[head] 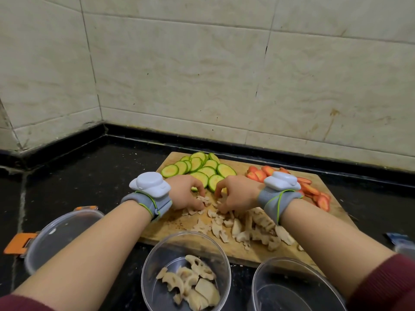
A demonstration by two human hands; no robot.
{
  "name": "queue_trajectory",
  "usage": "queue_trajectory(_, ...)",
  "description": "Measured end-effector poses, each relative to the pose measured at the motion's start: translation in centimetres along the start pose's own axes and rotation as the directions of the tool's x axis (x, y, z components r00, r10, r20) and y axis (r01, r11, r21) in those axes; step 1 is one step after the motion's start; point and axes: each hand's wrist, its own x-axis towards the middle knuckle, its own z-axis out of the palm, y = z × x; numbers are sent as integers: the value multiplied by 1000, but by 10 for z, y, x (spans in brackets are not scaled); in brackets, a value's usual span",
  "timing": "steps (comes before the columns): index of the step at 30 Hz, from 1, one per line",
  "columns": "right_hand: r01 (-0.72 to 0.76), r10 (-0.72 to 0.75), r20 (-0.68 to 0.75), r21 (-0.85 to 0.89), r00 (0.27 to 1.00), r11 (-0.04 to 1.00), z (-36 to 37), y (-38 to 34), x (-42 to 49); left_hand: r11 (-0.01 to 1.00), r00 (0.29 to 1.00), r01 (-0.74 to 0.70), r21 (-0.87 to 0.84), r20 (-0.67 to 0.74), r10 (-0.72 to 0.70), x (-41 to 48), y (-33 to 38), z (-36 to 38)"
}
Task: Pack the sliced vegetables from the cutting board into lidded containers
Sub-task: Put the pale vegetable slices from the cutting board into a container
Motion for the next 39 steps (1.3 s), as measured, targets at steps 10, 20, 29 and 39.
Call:
queue_trajectory(10,52,-69,-127,-128,989,990,9,-8,1,1000,981,8,-4,-192,-8,-4,-8,5)
queue_trajectory(20,67,-84,-211,-87,974,994,13,-9,-2,976,943,12,-216,-323,-83,-25,-17,4)
queue_trajectory(29,-15,92,-326,231,941,973,8,8,-13,920,922,-73,-385,-378,-85,-58,-8,-8)
queue_trajectory(39,86,9,-103,877,995,472,-23,-23,-68,859,924,-158,-486,-380,-45,-107,10,-8)
